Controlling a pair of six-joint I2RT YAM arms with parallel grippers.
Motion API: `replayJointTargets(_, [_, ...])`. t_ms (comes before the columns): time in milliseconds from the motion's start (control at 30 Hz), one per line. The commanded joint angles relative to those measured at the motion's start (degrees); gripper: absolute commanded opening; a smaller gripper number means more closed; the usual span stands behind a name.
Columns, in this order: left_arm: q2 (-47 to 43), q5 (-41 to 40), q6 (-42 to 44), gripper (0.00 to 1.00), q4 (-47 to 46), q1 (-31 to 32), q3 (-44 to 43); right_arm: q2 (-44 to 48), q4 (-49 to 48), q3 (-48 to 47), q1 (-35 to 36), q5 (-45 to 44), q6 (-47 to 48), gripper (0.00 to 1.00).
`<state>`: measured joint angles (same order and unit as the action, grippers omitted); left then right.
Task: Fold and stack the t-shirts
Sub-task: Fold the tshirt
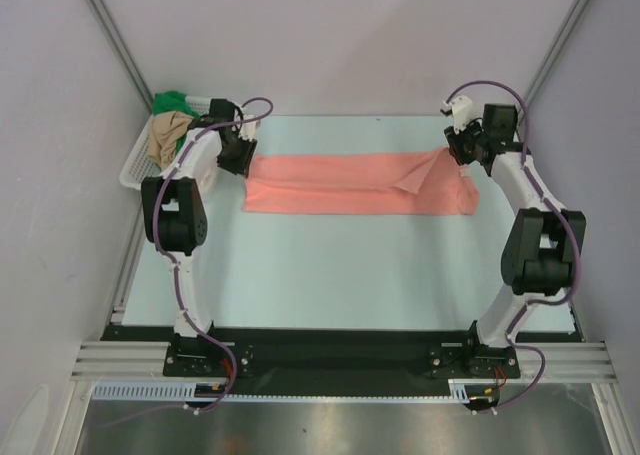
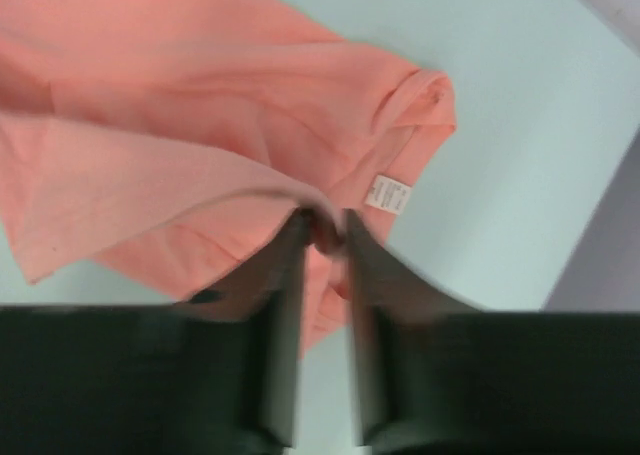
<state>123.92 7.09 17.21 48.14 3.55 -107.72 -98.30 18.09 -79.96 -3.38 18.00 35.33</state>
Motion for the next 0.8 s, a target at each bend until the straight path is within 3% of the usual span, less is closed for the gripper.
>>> replayJointTargets(0, [-0.7, -3.3, -0.2, 0.45, 1.3, 0.1, -3.7, -4.1, -3.6, -8.4, 0.0, -3.1, -3.7, 0.35])
replayJointTargets(33, [-2.9, -3.1, -0.2, 0.47, 0.8, 0.3, -2.0, -3.6, -2.3, -8.5, 0.1, -3.3, -4.3, 0.46])
replayJointTargets(133, [-10.6, -1.9, -0.2, 0.49, -2.9, 1.5, 5.3, 2.6, -3.1, -2.4, 0.3, -2.1, -6.1, 0.54])
replayJointTargets(367, [-12.3, 2.0, 0.3, 0.47, -3.9, 4.2, 12.6, 5.1, 0.4, 7.0, 2.7, 1.4, -5.6, 0.52])
replayJointTargets(767, [-5.3, 1.1, -0.9, 0.43, -6.8, 4.4, 16.7, -6.4, 4.6, 3.8, 4.8, 4.2, -2.0, 0.47])
